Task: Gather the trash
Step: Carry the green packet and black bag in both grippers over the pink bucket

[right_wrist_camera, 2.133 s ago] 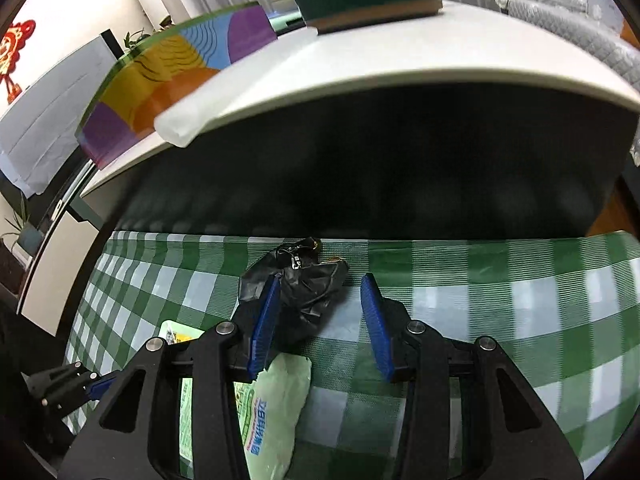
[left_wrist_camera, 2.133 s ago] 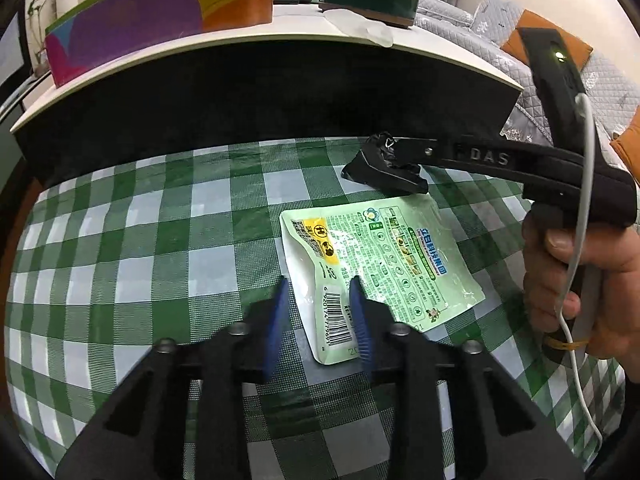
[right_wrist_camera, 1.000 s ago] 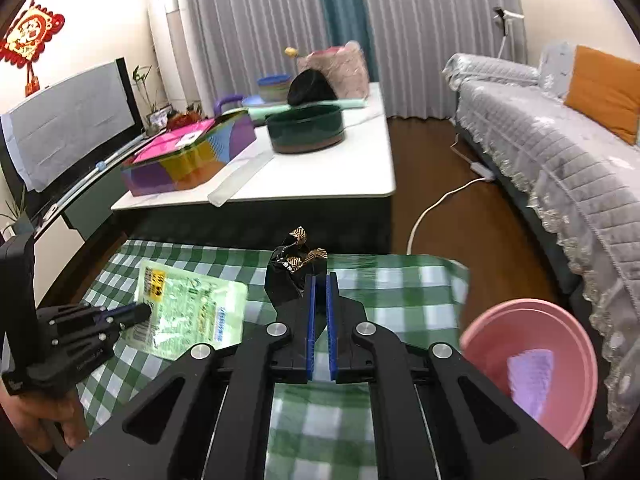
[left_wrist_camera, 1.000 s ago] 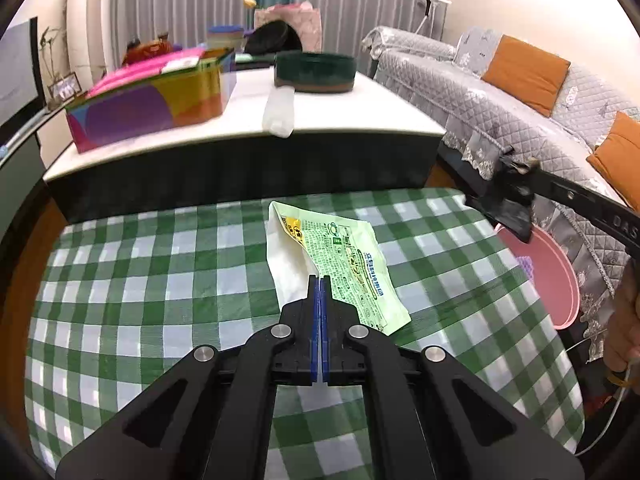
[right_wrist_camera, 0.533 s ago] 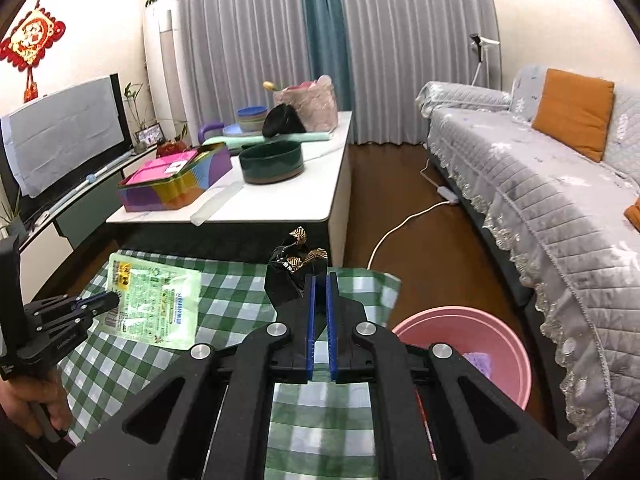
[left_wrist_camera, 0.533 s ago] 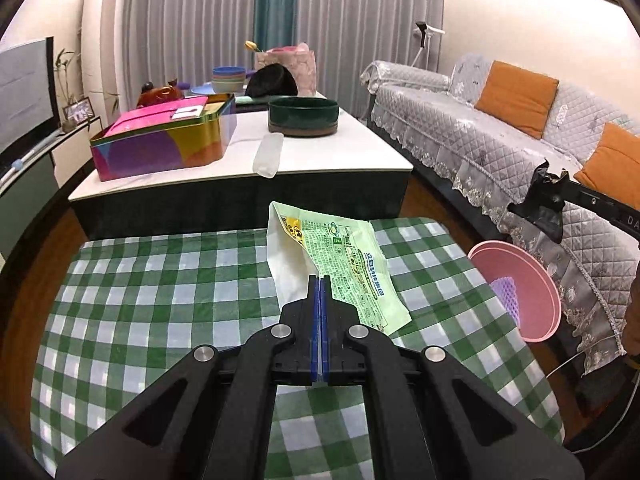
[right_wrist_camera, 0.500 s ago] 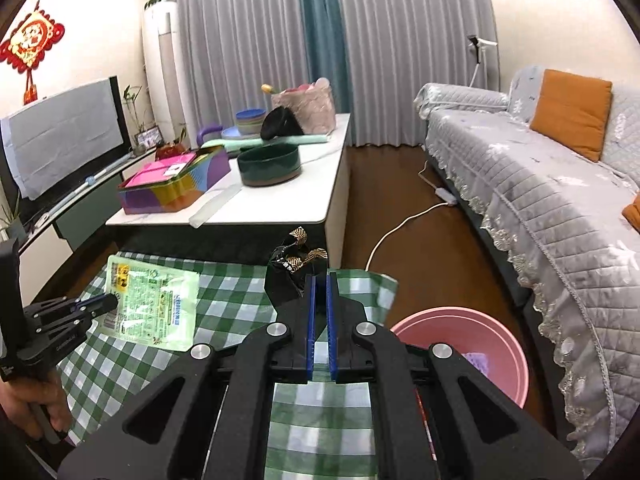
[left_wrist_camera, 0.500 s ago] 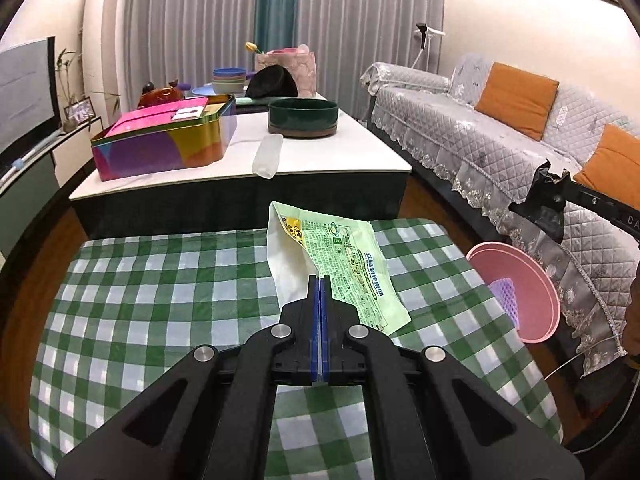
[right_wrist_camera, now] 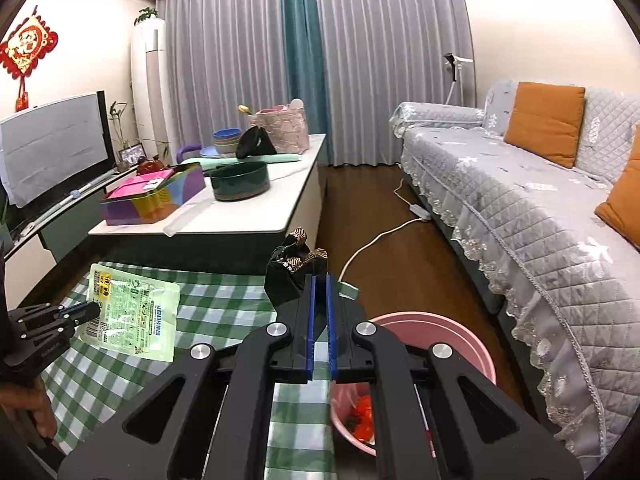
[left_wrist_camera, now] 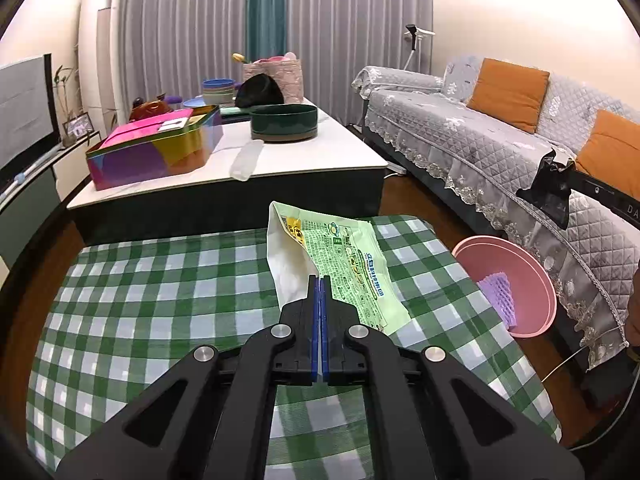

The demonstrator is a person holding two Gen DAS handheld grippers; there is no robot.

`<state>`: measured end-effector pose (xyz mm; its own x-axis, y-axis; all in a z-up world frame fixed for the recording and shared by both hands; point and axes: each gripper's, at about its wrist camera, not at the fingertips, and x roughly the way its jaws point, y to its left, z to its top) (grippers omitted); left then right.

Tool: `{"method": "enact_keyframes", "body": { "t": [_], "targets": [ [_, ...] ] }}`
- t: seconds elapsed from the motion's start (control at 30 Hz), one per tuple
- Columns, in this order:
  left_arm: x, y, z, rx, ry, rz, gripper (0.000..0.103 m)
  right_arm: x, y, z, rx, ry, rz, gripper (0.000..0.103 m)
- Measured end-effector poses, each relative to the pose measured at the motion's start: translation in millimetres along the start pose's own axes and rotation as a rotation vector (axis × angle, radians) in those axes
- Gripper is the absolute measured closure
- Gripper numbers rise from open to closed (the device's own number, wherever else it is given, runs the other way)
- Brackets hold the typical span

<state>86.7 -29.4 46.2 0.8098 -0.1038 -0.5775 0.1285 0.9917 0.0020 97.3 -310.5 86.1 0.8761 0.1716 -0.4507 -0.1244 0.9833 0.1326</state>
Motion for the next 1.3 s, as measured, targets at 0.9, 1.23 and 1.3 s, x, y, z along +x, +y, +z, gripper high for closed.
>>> {"method": "enact_keyframes", "body": {
  "t": [0.9,1.23,1.3],
  "targets": [
    [51.7,-84.4,16.6,0.060,0.010,-0.121,0.103,4.0,-78.9,-21.0,0.051,0.036,-0.207,0.098],
    [75.7,-125.3,26.7,0.117,0.022,-0.157,0.103,15.8,-95.5,-22.5,0.048,0.052,-0.243,0.098],
    [82.0,-134.5,27.3,0.128,0.030,-0.165,0.103,18.5,-99.6,-24.1,0.055,0.060,-0.248,0.098]
  ]
}}
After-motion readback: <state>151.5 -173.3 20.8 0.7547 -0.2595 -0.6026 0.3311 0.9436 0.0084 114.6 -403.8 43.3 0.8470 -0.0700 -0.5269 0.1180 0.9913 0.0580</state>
